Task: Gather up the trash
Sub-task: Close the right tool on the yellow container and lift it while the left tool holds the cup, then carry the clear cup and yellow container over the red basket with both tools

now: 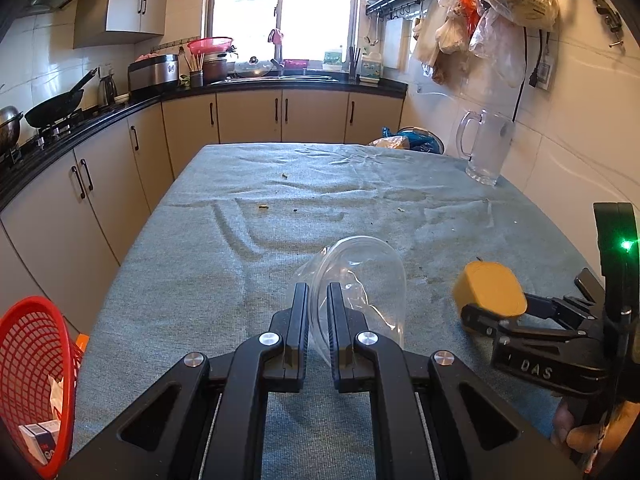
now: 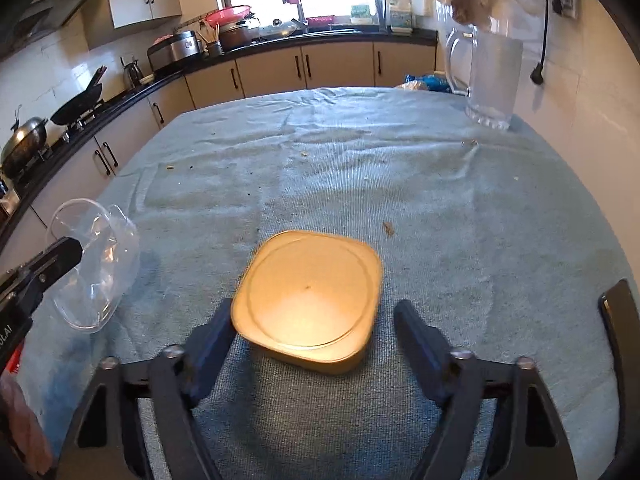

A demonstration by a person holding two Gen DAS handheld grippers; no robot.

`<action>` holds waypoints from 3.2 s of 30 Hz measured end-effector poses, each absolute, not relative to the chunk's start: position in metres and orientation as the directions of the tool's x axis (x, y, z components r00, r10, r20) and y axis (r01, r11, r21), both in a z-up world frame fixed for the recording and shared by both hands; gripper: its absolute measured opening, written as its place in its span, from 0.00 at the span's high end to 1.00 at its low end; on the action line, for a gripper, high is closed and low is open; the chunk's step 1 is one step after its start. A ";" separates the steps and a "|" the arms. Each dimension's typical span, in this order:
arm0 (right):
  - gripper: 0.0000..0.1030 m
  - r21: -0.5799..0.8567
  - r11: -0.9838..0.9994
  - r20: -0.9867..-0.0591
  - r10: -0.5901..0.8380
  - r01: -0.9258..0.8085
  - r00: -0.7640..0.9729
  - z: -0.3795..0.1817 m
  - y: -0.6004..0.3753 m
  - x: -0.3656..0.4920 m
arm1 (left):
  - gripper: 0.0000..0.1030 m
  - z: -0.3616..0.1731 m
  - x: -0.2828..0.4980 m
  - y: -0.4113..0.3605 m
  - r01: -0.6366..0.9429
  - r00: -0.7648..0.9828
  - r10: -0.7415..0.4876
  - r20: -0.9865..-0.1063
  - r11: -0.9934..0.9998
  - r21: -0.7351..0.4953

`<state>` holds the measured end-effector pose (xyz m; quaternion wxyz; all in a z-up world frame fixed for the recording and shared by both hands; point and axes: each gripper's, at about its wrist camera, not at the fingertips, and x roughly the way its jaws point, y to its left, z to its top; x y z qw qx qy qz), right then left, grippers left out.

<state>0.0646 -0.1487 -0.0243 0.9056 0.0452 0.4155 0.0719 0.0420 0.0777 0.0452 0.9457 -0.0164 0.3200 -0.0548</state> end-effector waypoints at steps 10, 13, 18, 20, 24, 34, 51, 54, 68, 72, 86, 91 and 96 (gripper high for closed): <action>0.30 0.164 0.983 -0.674 0.170 -0.079 0.719 -0.010 -0.161 0.051 | 0.92 0.046 0.043 0.077 0.095 0.792 -0.114 -0.599 0.994 -0.063; 0.30 0.166 0.981 -0.650 0.183 -0.097 0.737 -0.004 -0.160 0.047 | 0.92 0.046 0.043 0.078 0.092 0.796 -0.112 -0.595 0.994 -0.064; 0.30 0.177 0.978 -0.631 0.201 -0.113 0.749 -0.001 -0.160 0.046 | 0.92 0.046 0.042 0.078 0.091 0.799 -0.112 -0.590 0.994 -0.065; 0.30 0.181 0.976 -0.617 0.210 -0.122 0.759 0.002 -0.160 0.044 | 0.92 0.047 0.041 0.078 0.090 0.802 -0.113 -0.586 0.994 -0.068; 0.30 0.174 0.974 -0.592 0.221 -0.144 0.775 0.008 -0.157 0.040 | 0.92 0.050 0.039 0.080 0.080 0.806 -0.107 -0.582 0.994 -0.072; 0.30 0.204 0.965 -0.568 0.251 -0.161 0.784 0.022 -0.156 0.030 | 0.92 0.068 0.018 0.070 0.085 0.825 -0.081 -0.559 0.996 -0.019; 0.30 0.216 0.954 -0.569 0.295 -0.207 0.768 0.039 -0.131 -0.007 | 0.92 0.087 -0.029 0.093 0.063 0.849 -0.072 -0.523 0.997 -0.035; 0.30 0.204 0.954 -0.567 0.299 -0.221 0.768 0.044 -0.124 -0.012 | 0.92 0.091 -0.035 0.100 0.053 0.856 -0.068 -0.513 0.998 -0.043; 0.30 0.179 0.934 -0.569 0.355 -0.309 0.742 0.058 -0.073 -0.028 | 0.92 0.103 -0.066 0.147 -0.019 0.879 -0.025 -0.476 0.996 -0.087; 0.30 0.176 0.920 -0.569 0.385 -0.350 0.727 0.062 -0.051 -0.031 | 0.92 0.106 -0.076 0.170 -0.054 0.884 0.001 -0.467 0.994 -0.100; 0.29 0.205 0.828 -0.593 0.529 -0.522 0.607 0.063 0.042 -0.029 | 0.92 0.092 -0.111 0.282 -0.244 0.858 0.163 -0.487 0.964 -0.107; 0.29 0.251 0.786 -0.608 0.582 -0.564 0.540 0.058 0.070 -0.024 | 0.92 0.075 -0.119 0.319 -0.305 0.826 0.206 -0.524 0.946 -0.108; 0.29 0.293 0.743 -0.619 0.627 -0.602 0.473 0.053 0.098 -0.019 | 0.92 0.059 -0.117 0.335 -0.329 0.800 0.219 -0.558 0.938 -0.104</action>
